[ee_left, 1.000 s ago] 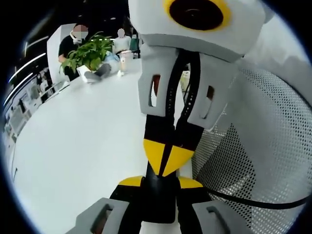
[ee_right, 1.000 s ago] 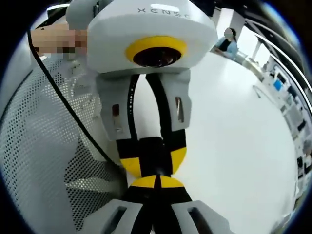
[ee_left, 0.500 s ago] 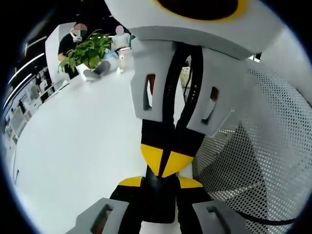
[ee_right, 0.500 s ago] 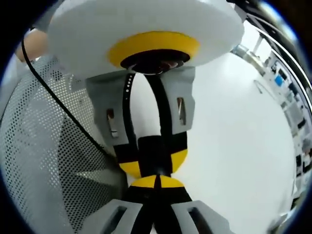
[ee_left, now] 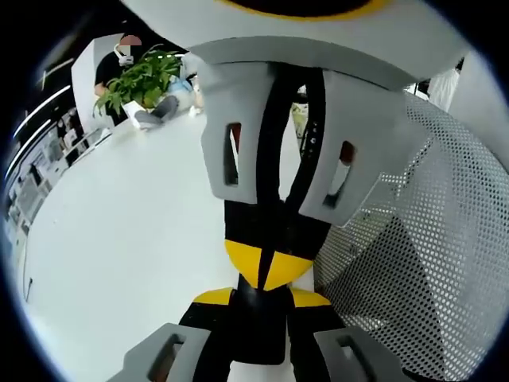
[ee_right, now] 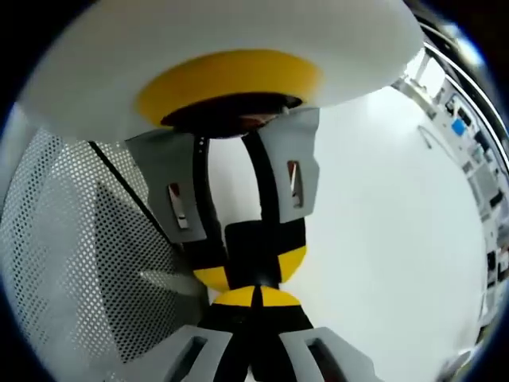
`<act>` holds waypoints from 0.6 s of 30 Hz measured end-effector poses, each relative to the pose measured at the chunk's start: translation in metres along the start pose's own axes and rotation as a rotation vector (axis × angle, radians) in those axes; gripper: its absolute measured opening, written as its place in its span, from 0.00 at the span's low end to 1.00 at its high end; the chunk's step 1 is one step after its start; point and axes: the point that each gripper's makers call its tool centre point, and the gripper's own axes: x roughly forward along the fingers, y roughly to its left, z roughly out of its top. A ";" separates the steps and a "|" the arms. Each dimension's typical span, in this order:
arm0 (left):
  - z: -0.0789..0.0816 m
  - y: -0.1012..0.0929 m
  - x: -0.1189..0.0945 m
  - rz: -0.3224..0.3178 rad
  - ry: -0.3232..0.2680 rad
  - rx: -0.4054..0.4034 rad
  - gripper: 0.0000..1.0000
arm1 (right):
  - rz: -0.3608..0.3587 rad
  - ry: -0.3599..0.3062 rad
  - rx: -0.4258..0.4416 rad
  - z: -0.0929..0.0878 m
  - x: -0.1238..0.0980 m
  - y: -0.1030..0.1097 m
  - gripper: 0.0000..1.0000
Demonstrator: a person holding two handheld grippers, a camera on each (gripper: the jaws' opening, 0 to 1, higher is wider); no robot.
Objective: Press the specified remote control buttons in sequence, fully releasing each button before pressing the next.
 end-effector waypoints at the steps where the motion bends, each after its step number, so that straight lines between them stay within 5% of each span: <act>1: 0.000 0.000 0.000 0.000 0.002 -0.001 0.24 | 0.005 -0.003 -0.003 0.000 0.000 0.000 0.00; 18: 0.002 -0.002 0.000 -0.001 0.016 0.005 0.24 | 0.052 -0.184 0.050 0.000 -0.005 0.002 0.00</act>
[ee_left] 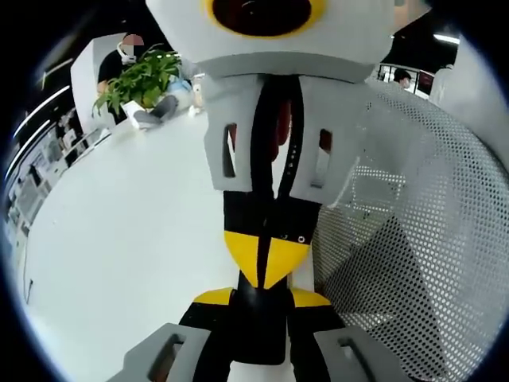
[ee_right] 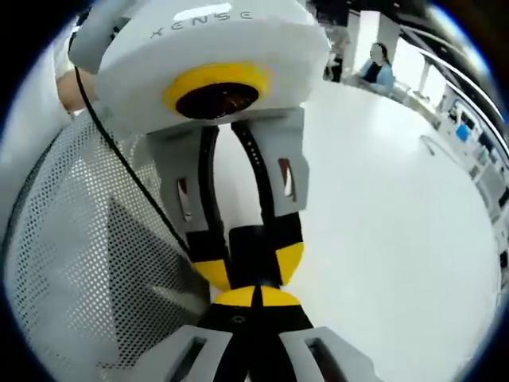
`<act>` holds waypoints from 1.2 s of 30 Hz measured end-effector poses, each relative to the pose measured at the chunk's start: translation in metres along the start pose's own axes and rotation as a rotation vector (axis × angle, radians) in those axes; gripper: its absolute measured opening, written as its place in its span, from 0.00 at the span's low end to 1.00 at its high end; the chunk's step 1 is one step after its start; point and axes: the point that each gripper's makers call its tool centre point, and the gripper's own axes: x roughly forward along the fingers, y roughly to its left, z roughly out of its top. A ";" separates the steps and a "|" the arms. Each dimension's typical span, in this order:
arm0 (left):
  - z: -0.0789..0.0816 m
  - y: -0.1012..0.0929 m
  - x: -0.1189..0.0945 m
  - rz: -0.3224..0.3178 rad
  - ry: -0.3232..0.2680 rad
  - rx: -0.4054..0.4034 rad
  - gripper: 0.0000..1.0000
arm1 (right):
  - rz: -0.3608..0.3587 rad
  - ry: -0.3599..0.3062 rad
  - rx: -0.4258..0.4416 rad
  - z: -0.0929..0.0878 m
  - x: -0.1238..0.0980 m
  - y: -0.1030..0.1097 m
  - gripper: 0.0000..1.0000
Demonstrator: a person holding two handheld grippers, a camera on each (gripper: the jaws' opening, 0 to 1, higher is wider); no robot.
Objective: Press the specified remote control buttons in sequence, fully releasing each button before pressing the next.
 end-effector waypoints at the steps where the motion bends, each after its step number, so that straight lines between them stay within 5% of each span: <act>1: 0.000 0.000 0.000 0.000 0.001 0.000 0.24 | 0.001 -0.005 -0.003 0.000 0.000 0.000 0.00; 13: 0.002 0.002 0.001 0.000 0.004 0.001 0.24 | -0.015 -0.064 -0.027 0.000 -0.002 -0.001 0.00; 36: 0.000 0.002 0.002 0.000 0.007 0.000 0.24 | 0.009 -0.023 -0.040 -0.006 -0.005 0.004 0.09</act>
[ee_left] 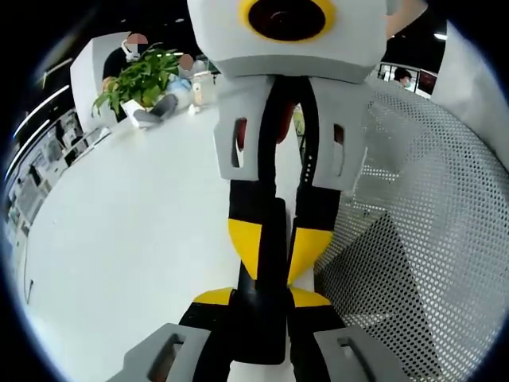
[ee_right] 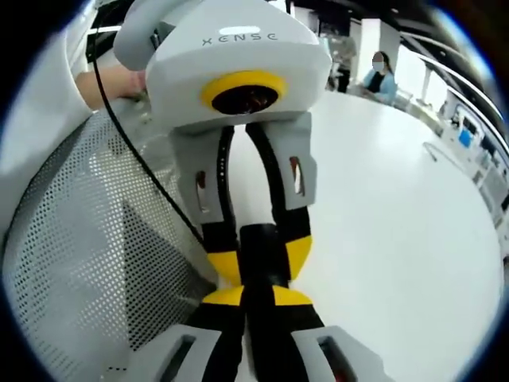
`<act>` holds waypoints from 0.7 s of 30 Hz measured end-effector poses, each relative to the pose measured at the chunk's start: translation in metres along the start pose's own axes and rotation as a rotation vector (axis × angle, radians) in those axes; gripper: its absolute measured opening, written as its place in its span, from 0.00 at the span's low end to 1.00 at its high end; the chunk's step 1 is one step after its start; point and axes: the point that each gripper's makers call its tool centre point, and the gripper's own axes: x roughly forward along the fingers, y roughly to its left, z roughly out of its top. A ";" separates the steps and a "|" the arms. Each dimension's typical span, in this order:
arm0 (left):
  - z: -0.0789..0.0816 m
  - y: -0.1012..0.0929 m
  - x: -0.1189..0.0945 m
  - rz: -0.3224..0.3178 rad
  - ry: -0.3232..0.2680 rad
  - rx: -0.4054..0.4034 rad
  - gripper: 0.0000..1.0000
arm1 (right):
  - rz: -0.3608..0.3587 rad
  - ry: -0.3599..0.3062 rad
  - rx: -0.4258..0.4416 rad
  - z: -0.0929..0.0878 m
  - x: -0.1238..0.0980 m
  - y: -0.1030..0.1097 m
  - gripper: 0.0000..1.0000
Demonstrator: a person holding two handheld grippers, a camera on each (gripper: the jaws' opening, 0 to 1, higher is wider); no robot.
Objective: Press the specified remote control buttons in sequence, fully releasing each button before pressing the next.
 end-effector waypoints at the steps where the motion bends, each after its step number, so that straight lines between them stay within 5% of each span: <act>1: 0.000 0.000 0.000 0.000 0.000 0.000 0.24 | -0.007 0.008 -0.002 -0.002 -0.001 -0.002 0.10; 12: 0.000 0.000 -0.001 0.000 0.001 0.000 0.24 | -0.034 0.037 0.049 -0.020 -0.007 -0.010 0.22; 13: 0.000 0.000 -0.001 0.000 0.001 -0.001 0.24 | -0.035 0.085 0.029 -0.030 -0.008 -0.010 0.22; 21: 0.001 0.002 -0.001 -0.001 -0.002 -0.002 0.24 | -0.045 0.070 -0.009 -0.031 -0.006 -0.012 0.22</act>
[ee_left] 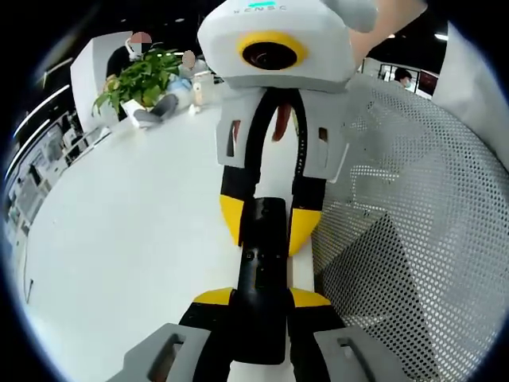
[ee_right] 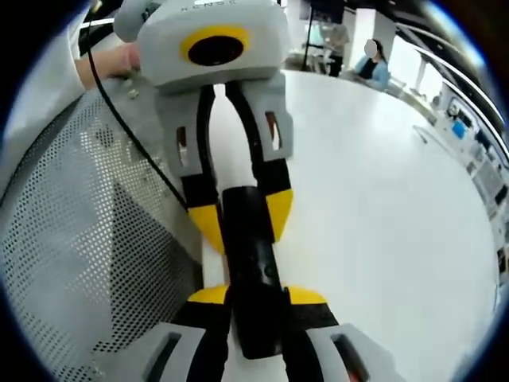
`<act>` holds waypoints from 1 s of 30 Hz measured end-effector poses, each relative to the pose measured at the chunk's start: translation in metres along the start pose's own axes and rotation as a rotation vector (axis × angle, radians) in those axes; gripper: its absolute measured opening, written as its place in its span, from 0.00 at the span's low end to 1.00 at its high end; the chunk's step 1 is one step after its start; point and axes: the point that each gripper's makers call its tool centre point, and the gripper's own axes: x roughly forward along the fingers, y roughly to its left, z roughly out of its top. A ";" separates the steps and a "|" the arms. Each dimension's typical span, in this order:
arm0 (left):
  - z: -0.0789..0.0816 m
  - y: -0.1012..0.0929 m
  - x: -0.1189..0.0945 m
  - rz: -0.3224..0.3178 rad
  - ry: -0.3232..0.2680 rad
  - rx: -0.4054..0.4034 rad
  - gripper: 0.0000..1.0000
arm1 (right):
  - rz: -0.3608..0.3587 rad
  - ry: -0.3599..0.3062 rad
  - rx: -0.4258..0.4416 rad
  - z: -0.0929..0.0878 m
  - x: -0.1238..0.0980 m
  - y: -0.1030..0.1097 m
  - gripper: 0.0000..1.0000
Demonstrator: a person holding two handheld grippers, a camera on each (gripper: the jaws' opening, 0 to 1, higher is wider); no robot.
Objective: Press the specified remote control buttons in sequence, fully releasing each button before pressing the next.
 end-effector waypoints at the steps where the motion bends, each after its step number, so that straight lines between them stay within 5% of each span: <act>1: 0.000 0.000 0.000 0.001 0.000 0.000 0.24 | 0.000 -0.004 0.003 0.000 0.000 0.000 0.22; 30: 0.000 0.000 0.002 0.063 -0.021 -0.069 0.26 | -0.087 -0.087 0.022 0.002 0.000 0.006 0.22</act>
